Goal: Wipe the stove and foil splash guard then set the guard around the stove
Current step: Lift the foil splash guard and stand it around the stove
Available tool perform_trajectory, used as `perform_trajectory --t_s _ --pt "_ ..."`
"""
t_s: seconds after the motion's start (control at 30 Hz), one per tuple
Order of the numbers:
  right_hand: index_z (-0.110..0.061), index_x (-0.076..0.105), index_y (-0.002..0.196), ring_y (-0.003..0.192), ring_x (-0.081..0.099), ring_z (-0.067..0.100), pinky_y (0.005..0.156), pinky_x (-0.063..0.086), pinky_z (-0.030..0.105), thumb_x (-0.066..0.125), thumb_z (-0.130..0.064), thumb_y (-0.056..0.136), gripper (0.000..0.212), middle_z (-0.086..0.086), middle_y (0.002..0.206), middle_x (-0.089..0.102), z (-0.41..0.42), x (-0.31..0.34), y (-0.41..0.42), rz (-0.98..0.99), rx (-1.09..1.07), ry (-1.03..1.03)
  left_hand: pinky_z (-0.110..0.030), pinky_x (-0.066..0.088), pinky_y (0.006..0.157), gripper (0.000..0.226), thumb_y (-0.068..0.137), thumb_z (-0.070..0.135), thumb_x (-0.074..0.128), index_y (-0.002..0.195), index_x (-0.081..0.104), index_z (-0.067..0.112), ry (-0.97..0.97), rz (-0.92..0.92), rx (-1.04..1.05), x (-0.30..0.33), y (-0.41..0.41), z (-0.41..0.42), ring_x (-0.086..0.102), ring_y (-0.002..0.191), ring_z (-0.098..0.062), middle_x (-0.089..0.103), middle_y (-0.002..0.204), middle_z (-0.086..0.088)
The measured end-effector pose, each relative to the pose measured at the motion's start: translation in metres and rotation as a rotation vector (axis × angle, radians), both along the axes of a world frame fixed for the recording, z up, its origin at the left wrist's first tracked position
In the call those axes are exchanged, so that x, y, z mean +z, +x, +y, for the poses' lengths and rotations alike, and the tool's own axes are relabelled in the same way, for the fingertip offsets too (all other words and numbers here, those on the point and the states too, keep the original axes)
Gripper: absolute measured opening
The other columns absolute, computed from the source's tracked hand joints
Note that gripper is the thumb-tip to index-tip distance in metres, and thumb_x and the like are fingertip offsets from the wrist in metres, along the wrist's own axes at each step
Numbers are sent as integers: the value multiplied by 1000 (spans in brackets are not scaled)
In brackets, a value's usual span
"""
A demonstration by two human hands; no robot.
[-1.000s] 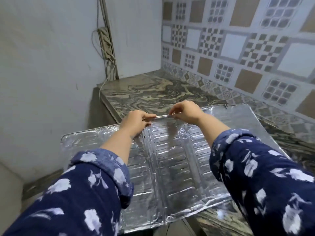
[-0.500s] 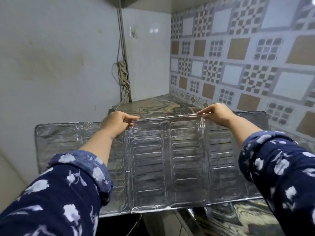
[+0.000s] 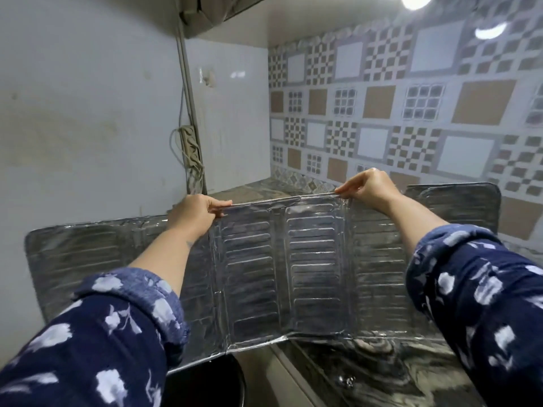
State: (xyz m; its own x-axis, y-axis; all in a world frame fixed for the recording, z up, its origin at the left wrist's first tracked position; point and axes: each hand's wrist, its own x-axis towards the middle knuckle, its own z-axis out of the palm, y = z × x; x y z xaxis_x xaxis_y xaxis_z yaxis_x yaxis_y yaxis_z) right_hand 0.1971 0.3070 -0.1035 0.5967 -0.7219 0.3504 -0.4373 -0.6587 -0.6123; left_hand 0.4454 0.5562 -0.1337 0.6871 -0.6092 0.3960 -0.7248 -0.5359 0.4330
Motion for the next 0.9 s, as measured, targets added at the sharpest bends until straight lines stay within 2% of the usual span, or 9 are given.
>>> perform_trajectory --t_s 0.2,0.27,0.33,0.4,0.43,0.57,0.7,0.83,0.9 --pt "-22 77 84 76 65 2 76 50 17 71 -5 80 19 0 88 75 -15 53 -23 -104 -103 -108 -19 31 46 38 87 12 55 104 68 44 -94 -131 -95 49 -7 -39 60 76 -15 72 108 9" --pt "-23 76 84 77 65 0 76 50 13 71 -5 80 19 -1 89 75 -22 75 -40 -141 -130 -126 -22 32 46 36 88 14 56 105 67 43 -129 -155 -131 70 -15 -58 64 85 -20 71 112 7" --pt "-25 76 84 77 63 -4 75 48 10 73 -10 79 16 -6 90 74 -29 99 -61 -158 -173 -175 -20 31 45 36 88 13 57 106 68 42 -164 -174 -170 92 -25 -78 62 80 -19 71 112 7" --pt "-27 76 84 82 63 -1 80 48 16 75 -17 78 13 -9 90 74 -37 121 -86 -161 -226 -240 -19 31 45 40 87 10 55 106 68 42 -196 -180 -209 112 -41 -101 60 75 -17 71 112 7" --pt "-27 76 85 86 64 3 84 49 21 75 -18 77 12 -9 91 74 -41 131 -99 -161 -255 -280 -20 33 46 40 87 9 54 105 68 42 -215 -180 -228 121 -50 -114 63 80 -19 71 113 7" --pt "-20 76 91 94 67 16 89 53 34 70 -12 79 16 1 96 75 -63 157 -163 -160 -366 -393 -25 48 67 30 86 16 64 103 70 39 -324 -160 -330 144 -99 -169 66 100 -18 70 115 8" --pt "-17 75 95 95 67 21 85 52 29 67 -9 80 19 6 100 74 -89 169 -236 -164 -502 -466 -25 48 75 23 84 26 66 105 70 34 -423 -196 -498 148 -159 -228 67 96 -17 72 109 4" --pt "-18 75 96 95 66 24 84 52 32 68 -12 80 19 5 102 74 -118 173 -314 -112 -621 -523 -33 54 88 27 86 22 61 107 68 38 -445 -166 -563 145 -234 -293 67 100 -13 71 110 7" --pt "-18 75 97 96 66 24 85 52 35 68 -12 81 18 4 103 74 -128 172 -341 -107 -643 -518 -34 54 88 24 86 26 62 106 68 38 -446 -142 -573 143 -258 -313 68 98 -15 72 110 6"
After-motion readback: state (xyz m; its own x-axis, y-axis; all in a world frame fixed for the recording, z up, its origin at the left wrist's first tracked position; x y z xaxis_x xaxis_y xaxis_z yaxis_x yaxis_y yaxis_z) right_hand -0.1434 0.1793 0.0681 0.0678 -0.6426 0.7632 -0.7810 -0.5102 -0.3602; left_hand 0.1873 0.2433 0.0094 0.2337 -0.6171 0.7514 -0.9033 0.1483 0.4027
